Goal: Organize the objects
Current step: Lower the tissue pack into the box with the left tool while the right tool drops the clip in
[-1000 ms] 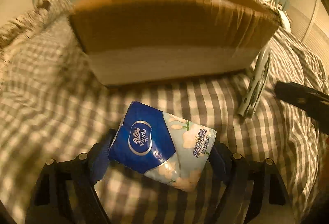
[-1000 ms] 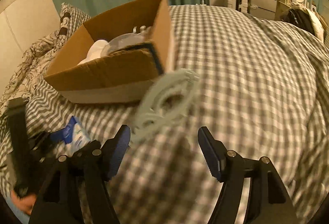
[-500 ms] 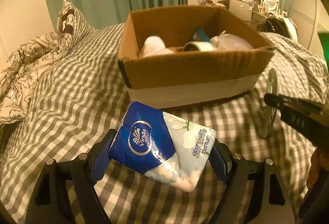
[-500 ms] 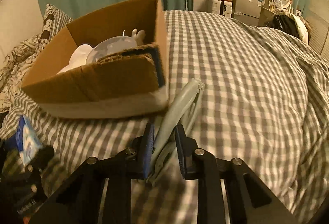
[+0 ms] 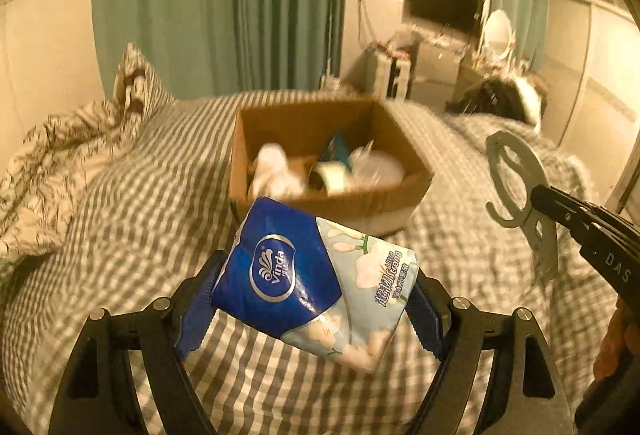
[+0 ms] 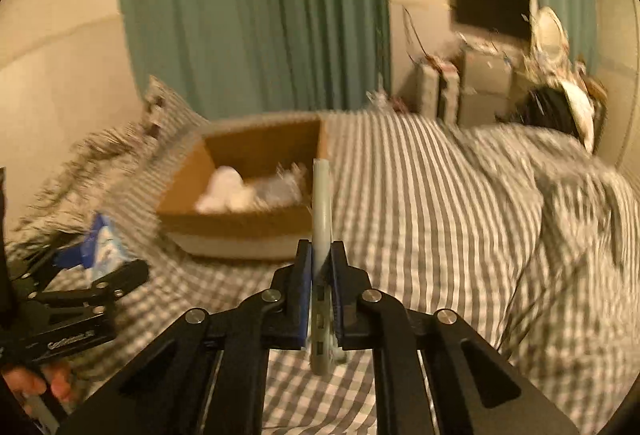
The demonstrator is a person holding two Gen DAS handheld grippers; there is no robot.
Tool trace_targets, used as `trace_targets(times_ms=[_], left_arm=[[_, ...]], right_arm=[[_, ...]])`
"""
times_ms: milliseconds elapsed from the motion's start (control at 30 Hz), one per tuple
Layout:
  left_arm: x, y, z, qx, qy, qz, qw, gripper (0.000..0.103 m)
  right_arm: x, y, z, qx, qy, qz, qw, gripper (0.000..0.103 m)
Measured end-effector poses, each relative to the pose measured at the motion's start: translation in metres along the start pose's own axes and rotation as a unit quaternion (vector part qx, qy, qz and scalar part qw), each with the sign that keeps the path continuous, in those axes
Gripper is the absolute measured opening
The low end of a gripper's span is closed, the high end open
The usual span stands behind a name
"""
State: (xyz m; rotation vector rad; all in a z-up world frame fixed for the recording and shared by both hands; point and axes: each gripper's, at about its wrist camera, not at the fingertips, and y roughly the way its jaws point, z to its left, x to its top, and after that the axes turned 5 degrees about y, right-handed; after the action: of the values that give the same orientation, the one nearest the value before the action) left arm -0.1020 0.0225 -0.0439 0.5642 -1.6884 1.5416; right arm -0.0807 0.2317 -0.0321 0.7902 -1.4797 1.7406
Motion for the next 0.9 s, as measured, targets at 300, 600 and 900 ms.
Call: trace_targets(times_ms=[300, 600, 900], left_arm=[[0.070, -0.028, 0.007, 0.002, 0.018, -0.061, 0.9980, 0.084], [0.125, 0.020, 0.018, 0.024, 0.037, -0.070, 0.9965, 0.084], [0.131, 0.107, 0.029, 0.035, 0.049, -0.028, 0.9978, 0.084]], right_arm=[[0.069, -0.043, 0.032, 0.036, -0.056, -0.068, 0.995, 0.008], [0.126, 0.003, 0.056, 0.087, -0.070, -0.075, 0.991, 0.008], [0.131, 0.104, 0.060, 0.093, -0.071, -0.023, 0.993, 0.008]])
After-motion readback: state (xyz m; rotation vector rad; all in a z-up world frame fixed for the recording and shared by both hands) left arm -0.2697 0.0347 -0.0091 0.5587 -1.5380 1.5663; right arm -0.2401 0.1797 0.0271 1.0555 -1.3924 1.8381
